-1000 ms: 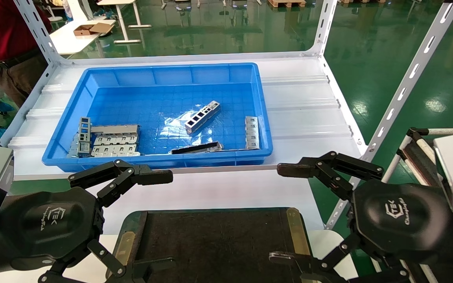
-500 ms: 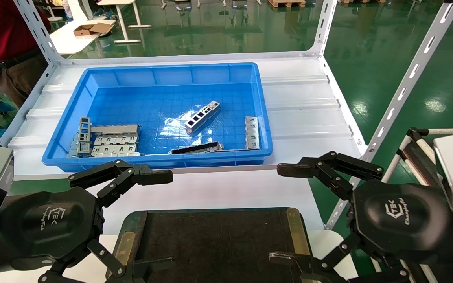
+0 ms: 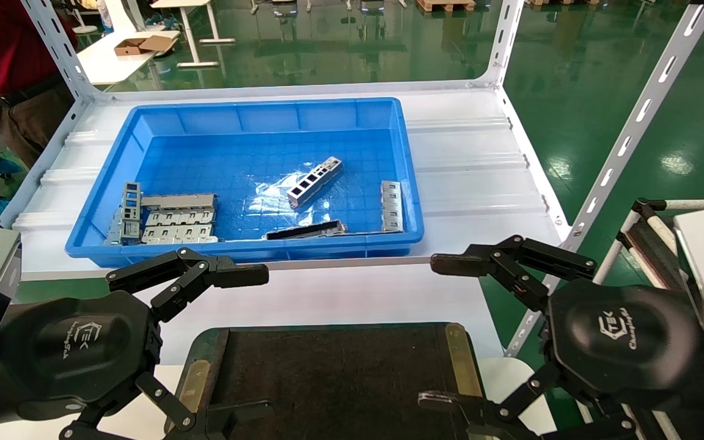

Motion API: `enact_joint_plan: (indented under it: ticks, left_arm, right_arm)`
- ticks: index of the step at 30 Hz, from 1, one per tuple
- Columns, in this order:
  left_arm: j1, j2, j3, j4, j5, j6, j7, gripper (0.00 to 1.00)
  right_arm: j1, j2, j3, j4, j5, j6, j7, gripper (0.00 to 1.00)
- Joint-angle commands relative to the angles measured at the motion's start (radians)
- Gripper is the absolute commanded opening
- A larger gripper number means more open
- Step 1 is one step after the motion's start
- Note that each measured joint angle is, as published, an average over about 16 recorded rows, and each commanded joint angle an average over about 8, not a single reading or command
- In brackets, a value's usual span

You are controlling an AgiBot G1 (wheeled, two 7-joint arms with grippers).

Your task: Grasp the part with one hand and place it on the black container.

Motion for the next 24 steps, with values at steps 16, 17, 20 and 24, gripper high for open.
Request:
enact_joint_plan:
  ticks: [16,17,20,24]
  left_arm:
    - [-0.004,0.004,-0.001,-0.002,0.027,-0.044,0.004,1.00]
    - [-0.004,0.004,-0.001,-0.003,0.032,-0.051,0.004,1.00]
    - [-0.005,0.008,0.002,-0.007,0.050,-0.073,0.007,1.00]
    - [-0.012,0.020,0.007,-0.010,0.081,-0.111,0.010,1.00]
  right_arm:
    - [0.000,0.000,0.000,0.000,0.000,0.000,0.000,1.00]
    - [0.000,0.000,0.000,0.000,0.000,0.000,0.000,1.00]
    - [0.000,0.000,0.000,-0.001,0.000,0.000,0.000,1.00]
    - [0.000,0.000,0.000,-0.001,0.000,0.000,0.000,1.00]
